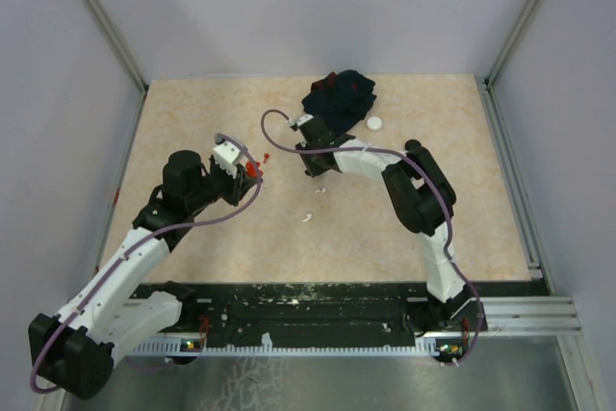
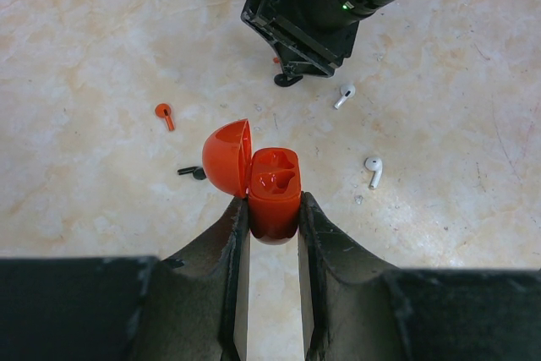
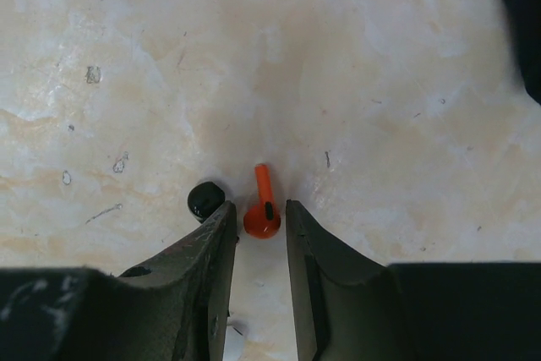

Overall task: Insert the wireless bluetooth earbuds into the charging case
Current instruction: Adjust the earbud at the center of the board.

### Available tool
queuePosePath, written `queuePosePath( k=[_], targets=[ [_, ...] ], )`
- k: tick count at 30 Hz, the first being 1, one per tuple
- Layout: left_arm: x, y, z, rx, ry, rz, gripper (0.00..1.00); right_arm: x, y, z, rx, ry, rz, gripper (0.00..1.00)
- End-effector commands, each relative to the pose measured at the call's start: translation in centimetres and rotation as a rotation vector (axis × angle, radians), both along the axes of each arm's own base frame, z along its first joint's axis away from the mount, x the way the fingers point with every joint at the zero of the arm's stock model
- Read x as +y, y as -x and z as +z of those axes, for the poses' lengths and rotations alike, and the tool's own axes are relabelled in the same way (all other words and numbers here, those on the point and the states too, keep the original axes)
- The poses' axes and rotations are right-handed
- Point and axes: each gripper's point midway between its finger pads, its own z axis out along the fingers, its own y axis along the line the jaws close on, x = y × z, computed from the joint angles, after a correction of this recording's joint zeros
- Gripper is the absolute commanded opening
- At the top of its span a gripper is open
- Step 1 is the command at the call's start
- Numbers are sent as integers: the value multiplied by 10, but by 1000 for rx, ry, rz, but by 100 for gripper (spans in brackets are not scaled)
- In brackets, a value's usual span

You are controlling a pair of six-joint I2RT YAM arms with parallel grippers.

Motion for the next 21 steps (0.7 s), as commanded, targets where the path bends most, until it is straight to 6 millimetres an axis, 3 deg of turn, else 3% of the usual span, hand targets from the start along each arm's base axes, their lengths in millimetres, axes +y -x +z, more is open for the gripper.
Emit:
queuePosePath(
  k=[1,6,10,16,21],
  targets=[
    [0,-4,16,-27,17,6,1,7,9,-18,55,31,87,32],
    [0,-4,16,-28,17,6,1,4,12,-24,83,53,91,20],
    [0,-3,17,-30,19,2,1,-9,15,-20,83,65,55,17],
    [-2,-2,18,-31,25,-9,1,-55,14,0,70,94,-83,17],
    [-3,-1,19,-32,28,-16,1,-94,34,2,107,130,-184,17]
  ],
)
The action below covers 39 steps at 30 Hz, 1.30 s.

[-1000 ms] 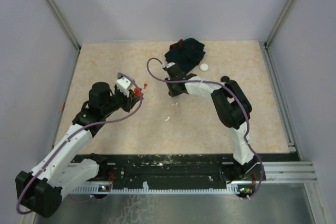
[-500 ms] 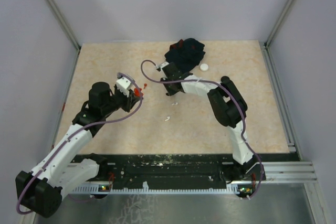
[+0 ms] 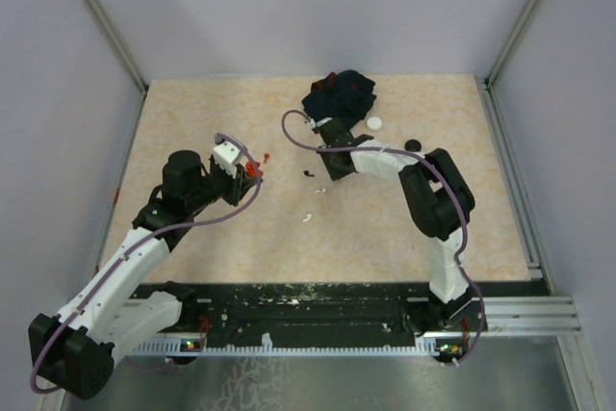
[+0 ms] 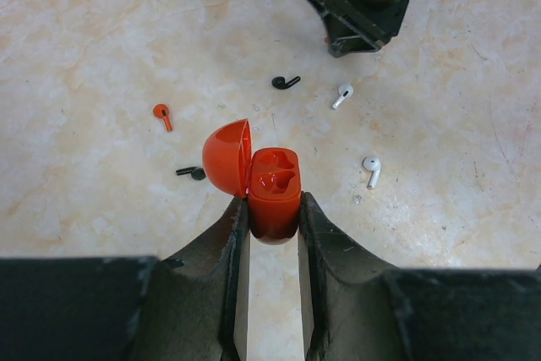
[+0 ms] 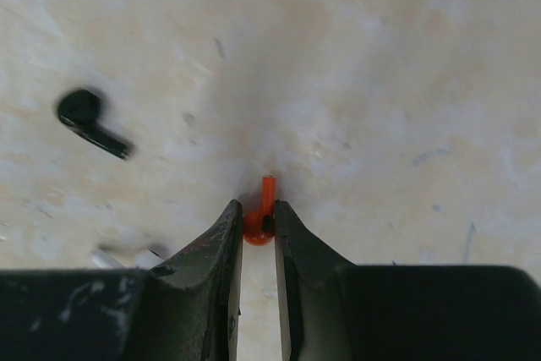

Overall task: Insert the wireless bluetooth earbuds into the charging case
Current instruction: Adjust the earbud at the center of the board.

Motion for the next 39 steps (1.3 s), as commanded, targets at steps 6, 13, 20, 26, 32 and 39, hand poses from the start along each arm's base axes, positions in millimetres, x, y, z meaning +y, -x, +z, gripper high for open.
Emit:
queuePosePath(
  k=[6,13,20,26,32,39],
  targets=[
    [-4,-1,18,-27,29,-19,1,-72,63,-2,112,89,-151,19],
    [-5,0,19,-27,33,-21,1,-79,93,7,139,33,-165,32],
    [-5,1,20,-28,34,-23,1,-74,97,9,147,-3,-144,37],
    [-5,1,20,-29,34,-23,1,-66,91,5,140,-27,-123,37],
    [-4,1,20,-30,32,-20,1,-52,90,7,147,-56,-87,35],
    [-4,0,20,-30,33,-20,1,-38,82,9,103,-45,-67,35]
  ],
)
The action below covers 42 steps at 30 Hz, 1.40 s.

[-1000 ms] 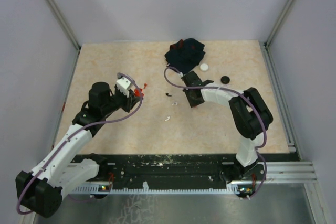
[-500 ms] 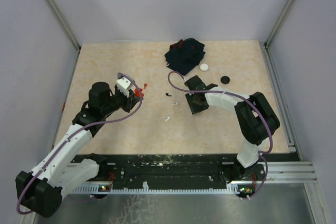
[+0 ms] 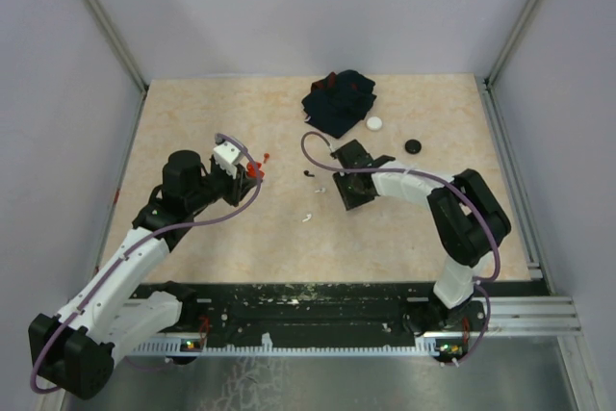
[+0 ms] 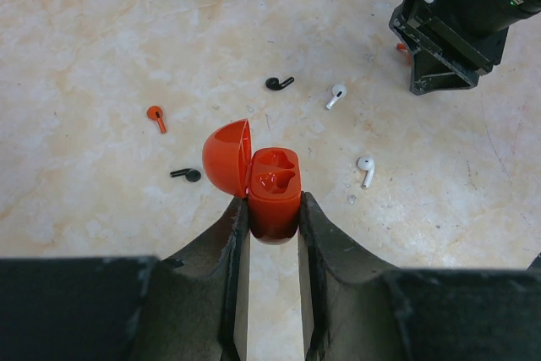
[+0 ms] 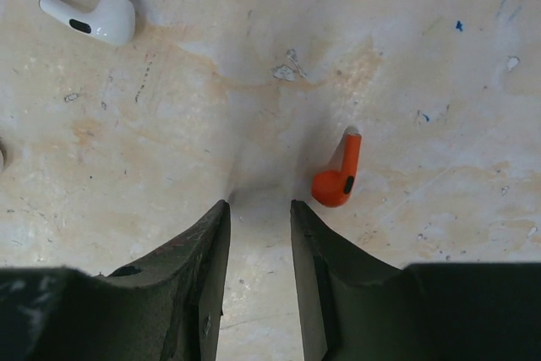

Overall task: Insert the wireless bluetooth earbuds into the charging case
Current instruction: Adjust the earbud at the center of the board.

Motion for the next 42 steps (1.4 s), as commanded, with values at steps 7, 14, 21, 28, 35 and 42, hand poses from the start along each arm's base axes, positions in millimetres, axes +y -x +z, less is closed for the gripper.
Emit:
queuePosePath(
  k=[7,14,21,28,35,42],
  targets=[
    [-1,-1,21,-38,24,-5,1,26,-22,34,-119,-4,41,35],
    [-2,-1,20,-34,26,-10,1,2,-22,62,-185,10,-24,41],
    [-1,-1,20,-38,24,-6,1,-11,-25,33,-127,30,-56,46],
    [-1,-1,19,-34,23,-5,1,-8,-19,7,-76,30,-49,47],
    [-1,-1,20,-36,23,-1,1,-1,-19,1,-60,0,-34,47],
    [-2,-1,19,-32,22,-7,1,14,-19,7,-43,-69,-14,46]
  ],
)
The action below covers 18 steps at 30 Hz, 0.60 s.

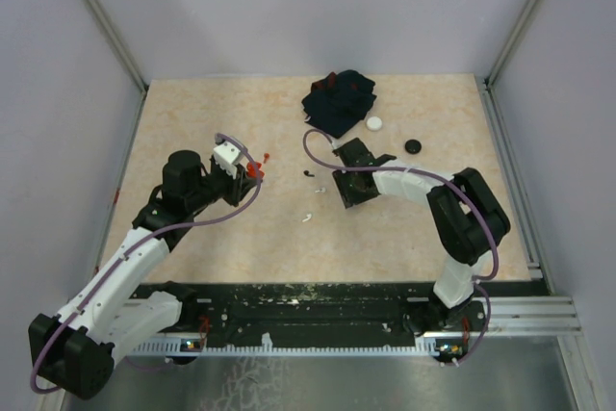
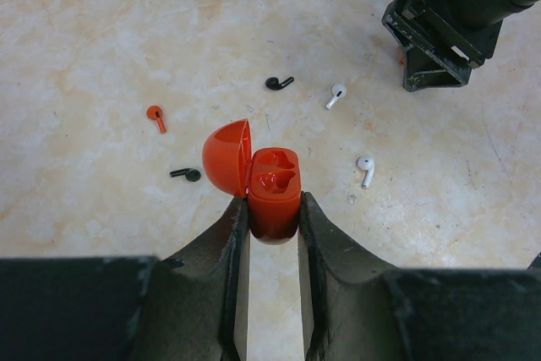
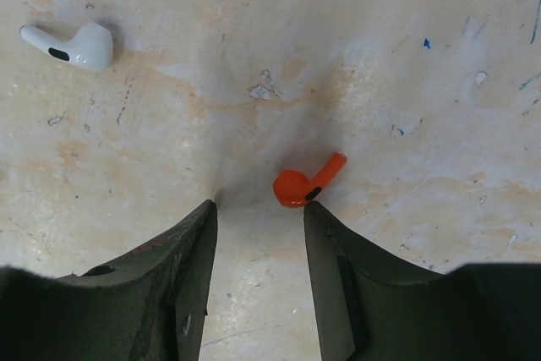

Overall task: Insert the wireless bluetooth earbuds into the charging case
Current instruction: Adjust the earbud at the center of the board.

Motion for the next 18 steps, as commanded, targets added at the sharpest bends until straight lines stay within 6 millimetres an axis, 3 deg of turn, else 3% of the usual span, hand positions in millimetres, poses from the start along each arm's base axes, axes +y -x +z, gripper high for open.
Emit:
queuePosePath(
  k=[1,11,18],
  targets=[
    [-2,-1,19,-32,23,-6,1,20,-7,11,-9,-89,9,45],
    [-2,-1,19,-33,25,-6,1,30,-31,17,-65,-85,20,45],
    [-1,-1,20,-36,24,-3,1,40,-43,39,-92,-107,54,45]
  ],
)
